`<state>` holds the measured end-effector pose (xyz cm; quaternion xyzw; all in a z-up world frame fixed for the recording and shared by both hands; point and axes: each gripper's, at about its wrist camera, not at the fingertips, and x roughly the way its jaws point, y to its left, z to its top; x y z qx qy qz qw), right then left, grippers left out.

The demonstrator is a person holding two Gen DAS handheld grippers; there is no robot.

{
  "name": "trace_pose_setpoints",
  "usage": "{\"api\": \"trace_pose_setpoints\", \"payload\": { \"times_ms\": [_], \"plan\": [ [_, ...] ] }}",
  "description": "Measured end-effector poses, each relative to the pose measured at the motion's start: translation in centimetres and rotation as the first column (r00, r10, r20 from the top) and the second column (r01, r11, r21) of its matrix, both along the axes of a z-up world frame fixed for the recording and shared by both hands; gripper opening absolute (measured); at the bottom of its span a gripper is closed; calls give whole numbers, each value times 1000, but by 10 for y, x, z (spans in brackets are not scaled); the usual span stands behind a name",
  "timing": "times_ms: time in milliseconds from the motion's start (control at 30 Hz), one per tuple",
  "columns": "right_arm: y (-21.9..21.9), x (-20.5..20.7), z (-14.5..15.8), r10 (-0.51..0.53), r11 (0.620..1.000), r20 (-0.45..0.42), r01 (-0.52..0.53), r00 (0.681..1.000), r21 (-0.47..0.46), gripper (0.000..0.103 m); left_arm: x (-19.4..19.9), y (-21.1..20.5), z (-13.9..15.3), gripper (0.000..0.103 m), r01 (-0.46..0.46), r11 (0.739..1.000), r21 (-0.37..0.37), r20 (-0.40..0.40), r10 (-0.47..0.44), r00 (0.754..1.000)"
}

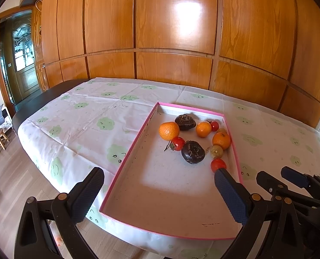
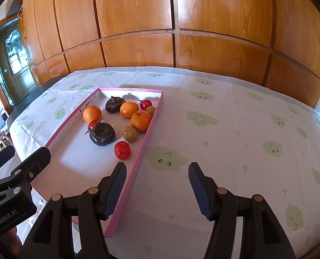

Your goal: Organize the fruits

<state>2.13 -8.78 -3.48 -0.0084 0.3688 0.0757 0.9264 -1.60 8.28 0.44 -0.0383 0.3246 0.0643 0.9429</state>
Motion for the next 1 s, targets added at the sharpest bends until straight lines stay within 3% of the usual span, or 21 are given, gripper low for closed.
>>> {"api": "trace_pose_setpoints", "payload": {
  "times_ms": [1000],
  "plan": [
    [-2,1,1,3,1000,4,-3,1000,4,61,-1,-6,2,101,37,999,12,13,-38,999]
  ]
}}
